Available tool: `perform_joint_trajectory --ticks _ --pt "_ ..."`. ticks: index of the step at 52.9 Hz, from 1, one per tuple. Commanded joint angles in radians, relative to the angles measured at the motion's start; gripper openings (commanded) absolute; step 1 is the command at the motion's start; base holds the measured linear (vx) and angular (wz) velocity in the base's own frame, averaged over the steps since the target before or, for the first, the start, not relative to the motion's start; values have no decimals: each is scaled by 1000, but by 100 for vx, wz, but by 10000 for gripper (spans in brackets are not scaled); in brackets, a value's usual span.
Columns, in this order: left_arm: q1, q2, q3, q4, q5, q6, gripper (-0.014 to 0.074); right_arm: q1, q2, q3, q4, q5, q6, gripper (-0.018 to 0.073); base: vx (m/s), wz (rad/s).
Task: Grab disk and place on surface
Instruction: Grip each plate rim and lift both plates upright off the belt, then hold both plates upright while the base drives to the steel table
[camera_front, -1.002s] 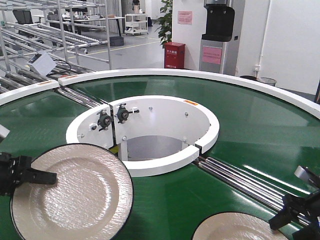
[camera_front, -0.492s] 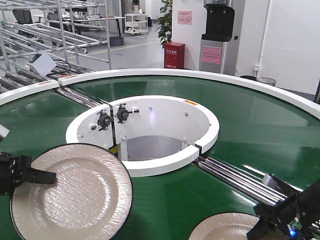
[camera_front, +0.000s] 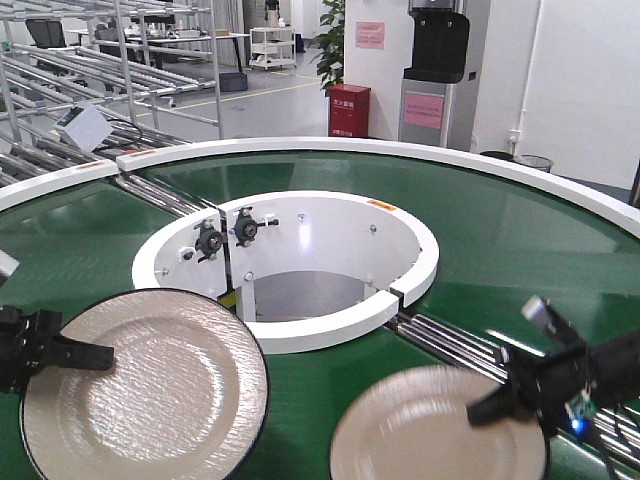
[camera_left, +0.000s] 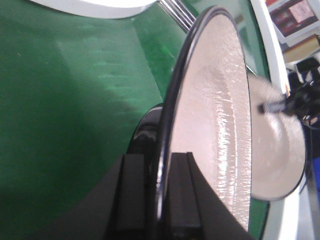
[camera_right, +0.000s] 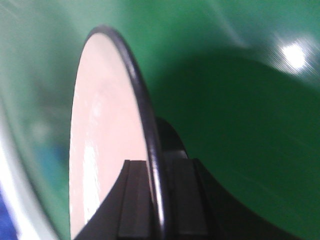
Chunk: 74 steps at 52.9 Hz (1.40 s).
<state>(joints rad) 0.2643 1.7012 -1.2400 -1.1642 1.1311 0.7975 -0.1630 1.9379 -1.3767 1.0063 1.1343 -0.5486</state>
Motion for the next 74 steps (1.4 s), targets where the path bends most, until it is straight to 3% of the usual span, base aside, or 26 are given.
perform_joint_trajectory --ticks 1,7,24,74 --pt "-4 -53 -34 -156 75 -39 -9 -3 -129 -29 226 41 1 -9 0 0" --pt "-4 -54 -34 -167 94 -45 -9 -12 -192 -29 290 40 1 -9 0 0" --pt "-4 -163 -35 -180 67 -97 -1 -62 -303 -29 314 44 6 -9 0 0" --pt "-4 -213 -34 -179 46 -119 -2 -61 -306 -29 312 40 27 -9 0 0"
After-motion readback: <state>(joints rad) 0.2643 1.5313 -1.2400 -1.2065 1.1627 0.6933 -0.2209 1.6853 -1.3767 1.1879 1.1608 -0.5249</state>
